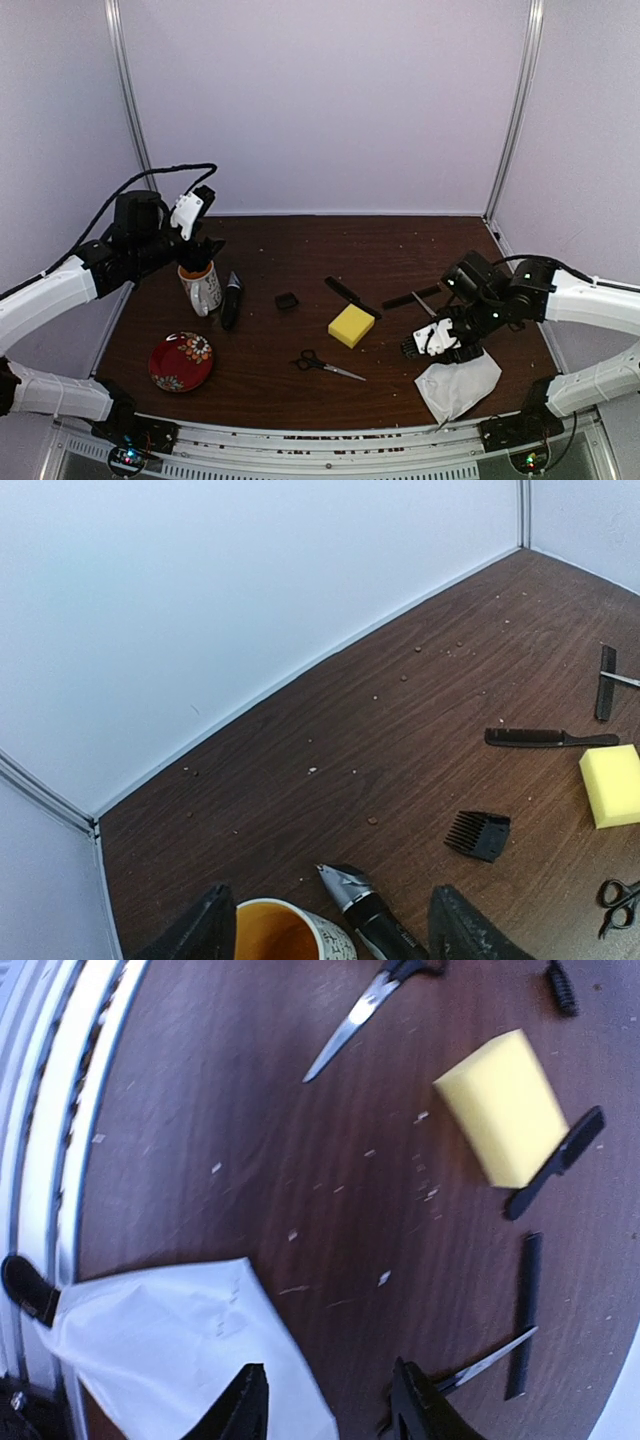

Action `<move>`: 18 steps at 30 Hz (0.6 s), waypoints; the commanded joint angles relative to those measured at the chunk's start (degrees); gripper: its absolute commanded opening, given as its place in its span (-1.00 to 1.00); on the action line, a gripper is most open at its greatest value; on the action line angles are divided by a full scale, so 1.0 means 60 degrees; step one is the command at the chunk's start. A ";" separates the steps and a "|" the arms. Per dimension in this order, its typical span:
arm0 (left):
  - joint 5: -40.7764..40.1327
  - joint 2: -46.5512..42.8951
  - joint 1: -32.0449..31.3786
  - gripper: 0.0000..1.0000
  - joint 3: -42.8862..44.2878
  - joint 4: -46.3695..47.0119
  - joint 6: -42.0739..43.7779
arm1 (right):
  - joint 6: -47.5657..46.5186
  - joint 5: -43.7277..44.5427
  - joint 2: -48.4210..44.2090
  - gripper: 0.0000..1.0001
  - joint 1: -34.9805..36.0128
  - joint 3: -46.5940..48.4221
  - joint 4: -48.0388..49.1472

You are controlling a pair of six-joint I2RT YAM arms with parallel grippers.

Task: Sort the hair-cutting tools
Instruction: Move the kit bag to the center of the board.

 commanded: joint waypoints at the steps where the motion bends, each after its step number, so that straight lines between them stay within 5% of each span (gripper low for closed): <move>1: 0.0219 0.0235 -0.0041 0.37 0.0328 0.0151 0.0072 | -0.0717 -0.0001 -0.0861 -0.18 -0.0026 -0.0512 -0.1823; 10: -0.0112 0.0355 -0.0041 0.36 0.0276 0.0077 0.0316 | -0.1005 -0.0459 -0.1440 -0.28 0.1000 -0.0865 -0.3354; 18: -0.0190 0.0434 -0.0041 0.36 0.0270 0.0058 0.0369 | -0.0472 0.0105 -0.1292 -0.22 0.3070 -0.1351 -0.2711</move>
